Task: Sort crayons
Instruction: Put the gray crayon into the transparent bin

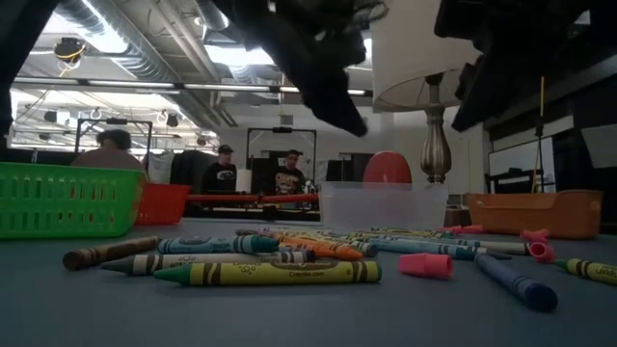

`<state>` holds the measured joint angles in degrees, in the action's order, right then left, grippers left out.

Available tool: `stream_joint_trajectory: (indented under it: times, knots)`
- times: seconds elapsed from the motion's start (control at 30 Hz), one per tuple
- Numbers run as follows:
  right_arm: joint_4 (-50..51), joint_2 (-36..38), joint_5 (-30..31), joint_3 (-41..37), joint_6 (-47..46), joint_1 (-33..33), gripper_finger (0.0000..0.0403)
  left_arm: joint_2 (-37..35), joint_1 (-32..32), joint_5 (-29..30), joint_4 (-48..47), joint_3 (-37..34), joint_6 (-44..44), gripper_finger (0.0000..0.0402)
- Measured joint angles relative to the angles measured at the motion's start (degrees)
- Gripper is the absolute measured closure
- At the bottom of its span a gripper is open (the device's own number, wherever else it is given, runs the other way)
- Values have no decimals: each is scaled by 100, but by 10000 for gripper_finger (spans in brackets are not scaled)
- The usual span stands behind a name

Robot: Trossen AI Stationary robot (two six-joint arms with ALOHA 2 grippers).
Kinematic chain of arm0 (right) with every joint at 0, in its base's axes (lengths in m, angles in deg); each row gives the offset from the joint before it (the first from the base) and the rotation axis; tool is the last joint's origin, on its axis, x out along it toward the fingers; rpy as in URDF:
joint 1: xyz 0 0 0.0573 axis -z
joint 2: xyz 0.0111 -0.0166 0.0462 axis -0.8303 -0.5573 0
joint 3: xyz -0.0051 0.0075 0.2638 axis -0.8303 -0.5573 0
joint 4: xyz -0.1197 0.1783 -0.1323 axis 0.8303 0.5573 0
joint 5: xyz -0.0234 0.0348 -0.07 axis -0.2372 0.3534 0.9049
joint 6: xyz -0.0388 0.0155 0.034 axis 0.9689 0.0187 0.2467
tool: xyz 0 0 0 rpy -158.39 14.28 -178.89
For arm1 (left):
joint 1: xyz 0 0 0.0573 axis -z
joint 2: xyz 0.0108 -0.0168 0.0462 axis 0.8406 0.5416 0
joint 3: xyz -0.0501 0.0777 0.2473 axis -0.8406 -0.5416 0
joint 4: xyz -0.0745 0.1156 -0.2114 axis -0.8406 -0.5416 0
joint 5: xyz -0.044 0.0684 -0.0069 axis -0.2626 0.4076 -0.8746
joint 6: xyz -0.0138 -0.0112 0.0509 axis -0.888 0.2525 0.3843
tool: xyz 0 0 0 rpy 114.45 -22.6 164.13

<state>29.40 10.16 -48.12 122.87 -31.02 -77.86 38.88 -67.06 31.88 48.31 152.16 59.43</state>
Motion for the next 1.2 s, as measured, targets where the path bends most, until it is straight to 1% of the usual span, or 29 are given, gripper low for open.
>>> stream_joint_trajectory:
  times: [0.17, 0.4, 0.53, 0.8, 0.9, 1.2]
  knots:
    - [31, -289, 433, 2, 0, -317, 275, -262, 347, 2, -784, 0, -261, 276]
    - [42, -703, 806, 2, -148, -586, 275, -347, 899, 24, -1367, -2, -683, 276]
    - [42, -977, 804, 2, -414, -574, 275, -347, 1232, 24, -1541, -4, -802, 276]
    - [37, -1484, 795, 2, -451, -565, 275, -347, 1811, 59, -1573, -4, -1103, 276]
    - [35, -1586, 794, 2, -452, -565, 275, -347, 1966, 75, -1576, -4, -1154, 276]
    - [26, -1871, 725, 2, -453, -569, 275, -347, 2235, 460, -1760, -4, -1647, 276]
